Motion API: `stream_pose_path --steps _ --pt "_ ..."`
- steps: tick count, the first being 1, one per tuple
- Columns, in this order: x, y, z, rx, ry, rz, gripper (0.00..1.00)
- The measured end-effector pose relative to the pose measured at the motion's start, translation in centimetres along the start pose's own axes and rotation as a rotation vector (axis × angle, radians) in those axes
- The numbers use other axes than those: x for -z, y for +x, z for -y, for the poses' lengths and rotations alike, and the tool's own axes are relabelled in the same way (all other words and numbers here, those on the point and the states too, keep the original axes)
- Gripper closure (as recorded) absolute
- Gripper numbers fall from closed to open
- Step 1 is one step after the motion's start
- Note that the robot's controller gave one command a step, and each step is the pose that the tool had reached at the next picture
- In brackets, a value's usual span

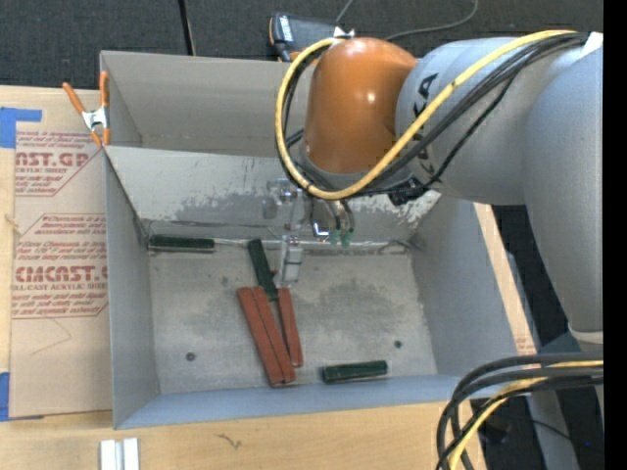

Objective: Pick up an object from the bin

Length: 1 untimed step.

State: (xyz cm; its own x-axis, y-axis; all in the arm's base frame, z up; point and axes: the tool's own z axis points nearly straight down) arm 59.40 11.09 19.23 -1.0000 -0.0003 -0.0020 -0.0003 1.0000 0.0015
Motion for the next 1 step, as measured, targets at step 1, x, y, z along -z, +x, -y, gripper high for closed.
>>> stream_pose_path --steps 1 --pt "-10.18 1.02 2.2 0.062 0.003 -0.009 0.0"
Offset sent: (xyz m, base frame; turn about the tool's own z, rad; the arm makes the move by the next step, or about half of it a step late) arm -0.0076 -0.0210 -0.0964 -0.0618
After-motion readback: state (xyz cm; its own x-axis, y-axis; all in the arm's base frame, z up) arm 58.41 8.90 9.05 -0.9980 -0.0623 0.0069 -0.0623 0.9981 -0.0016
